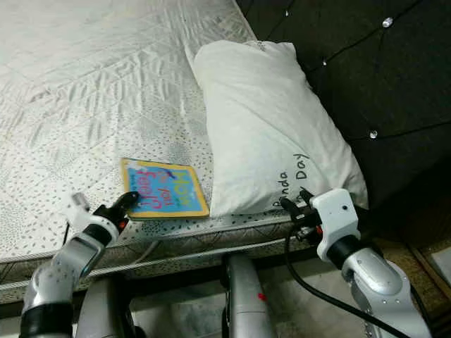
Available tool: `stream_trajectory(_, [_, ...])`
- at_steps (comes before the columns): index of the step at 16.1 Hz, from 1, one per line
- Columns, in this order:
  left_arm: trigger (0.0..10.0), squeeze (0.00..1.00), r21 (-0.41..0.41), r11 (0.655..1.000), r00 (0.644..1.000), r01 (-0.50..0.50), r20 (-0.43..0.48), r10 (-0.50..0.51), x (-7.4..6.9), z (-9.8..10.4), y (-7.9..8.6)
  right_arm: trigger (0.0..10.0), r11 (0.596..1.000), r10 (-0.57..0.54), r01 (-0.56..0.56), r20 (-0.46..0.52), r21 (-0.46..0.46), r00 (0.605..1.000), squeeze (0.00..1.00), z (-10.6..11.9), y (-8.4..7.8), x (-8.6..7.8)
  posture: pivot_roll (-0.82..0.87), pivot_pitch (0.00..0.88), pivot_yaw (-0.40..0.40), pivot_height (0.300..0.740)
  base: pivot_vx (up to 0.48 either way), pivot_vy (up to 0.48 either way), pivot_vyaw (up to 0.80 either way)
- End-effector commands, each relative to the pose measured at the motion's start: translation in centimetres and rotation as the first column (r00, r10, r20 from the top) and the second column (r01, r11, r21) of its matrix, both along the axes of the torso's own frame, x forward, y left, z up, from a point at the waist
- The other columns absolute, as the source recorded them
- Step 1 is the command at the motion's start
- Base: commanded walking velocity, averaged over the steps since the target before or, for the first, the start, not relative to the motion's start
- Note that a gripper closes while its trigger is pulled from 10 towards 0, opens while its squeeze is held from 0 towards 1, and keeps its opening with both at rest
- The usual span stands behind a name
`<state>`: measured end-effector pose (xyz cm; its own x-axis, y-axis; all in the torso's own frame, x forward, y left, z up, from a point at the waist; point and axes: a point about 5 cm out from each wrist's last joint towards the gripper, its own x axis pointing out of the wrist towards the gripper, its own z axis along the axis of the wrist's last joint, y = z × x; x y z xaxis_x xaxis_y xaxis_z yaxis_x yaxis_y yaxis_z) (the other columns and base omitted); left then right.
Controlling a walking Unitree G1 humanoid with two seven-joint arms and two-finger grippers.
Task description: Clean up the room
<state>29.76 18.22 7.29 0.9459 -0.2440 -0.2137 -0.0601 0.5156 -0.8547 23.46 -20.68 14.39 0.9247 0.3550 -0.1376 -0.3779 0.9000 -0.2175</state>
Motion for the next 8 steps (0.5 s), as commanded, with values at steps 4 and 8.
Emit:
stream_trajectory(4, [10.0, 0.0, 0.088, 0.98, 0.983, 0.18, -0.038, -0.177, 0.29, -0.56, -0.68, 10.0, 1.0, -0.026, 0.026, 0.016, -0.014, 1.0, 0.0, 0.4, -0.22, -0.12, -0.32, 0.171, -0.076, 0.56, 0.0, 0.0, 0.0])
stream_trajectory(8, [10.0, 0.0, 0.157, 0.96, 0.973, 0.23, -0.053, -0.225, 0.84, -0.97, -0.32, 10.0, 1.0, -0.028, 0.028, 0.02, -0.014, 0.999, 0.0, 0.41, -0.03, -0.01, -0.32, 0.172, -0.077, 0.56, 0.0, 0.0, 0.0])
